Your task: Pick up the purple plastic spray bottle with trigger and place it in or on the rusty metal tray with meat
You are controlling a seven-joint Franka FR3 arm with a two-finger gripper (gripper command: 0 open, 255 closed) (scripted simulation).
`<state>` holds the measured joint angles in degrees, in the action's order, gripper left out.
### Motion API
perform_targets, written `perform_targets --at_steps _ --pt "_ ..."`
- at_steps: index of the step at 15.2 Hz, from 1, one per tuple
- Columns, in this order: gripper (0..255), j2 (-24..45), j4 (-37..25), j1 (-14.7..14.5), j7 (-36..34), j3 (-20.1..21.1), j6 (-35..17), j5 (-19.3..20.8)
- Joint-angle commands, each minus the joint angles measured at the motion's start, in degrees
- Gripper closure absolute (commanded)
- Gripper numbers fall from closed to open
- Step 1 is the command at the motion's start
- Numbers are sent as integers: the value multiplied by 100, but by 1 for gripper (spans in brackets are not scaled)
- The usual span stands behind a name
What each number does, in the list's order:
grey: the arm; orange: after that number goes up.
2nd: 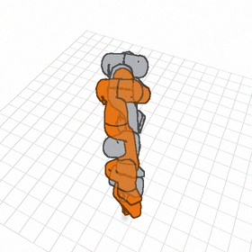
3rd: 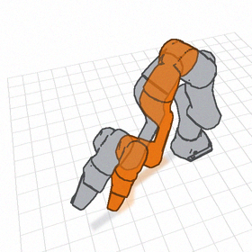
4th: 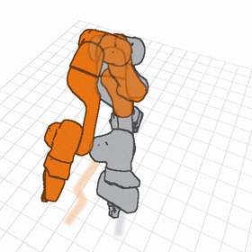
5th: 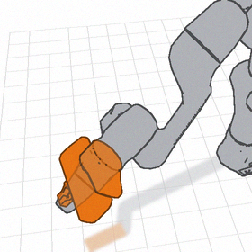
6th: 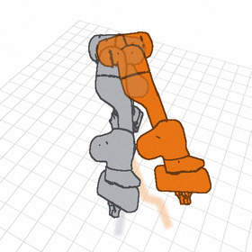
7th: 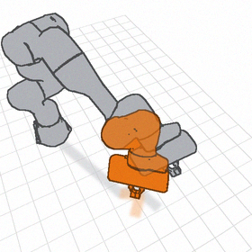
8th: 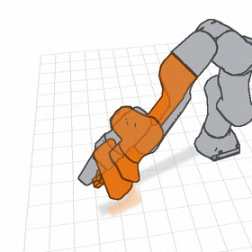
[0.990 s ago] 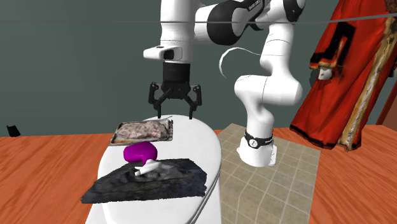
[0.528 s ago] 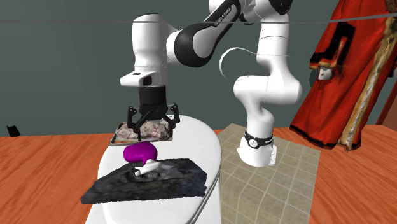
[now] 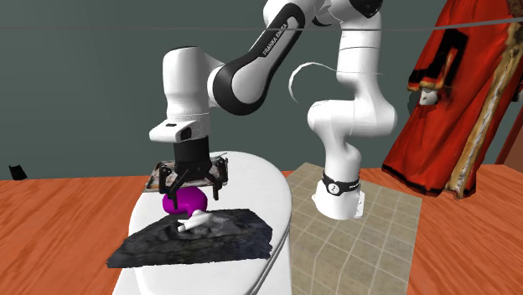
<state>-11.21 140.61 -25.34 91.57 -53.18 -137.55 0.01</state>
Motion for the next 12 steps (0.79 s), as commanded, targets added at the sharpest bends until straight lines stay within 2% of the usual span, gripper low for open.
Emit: perform_targets --at_steps 1,9,10,12 --pt "0 207 82 -119 189 -116 -222 -242" --pt "0 208 81 -115 190 -112 -221 -243" --pt "255 208 81 -115 190 -112 -221 -243" --pt "255 208 81 -115 190 -112 -221 -243"
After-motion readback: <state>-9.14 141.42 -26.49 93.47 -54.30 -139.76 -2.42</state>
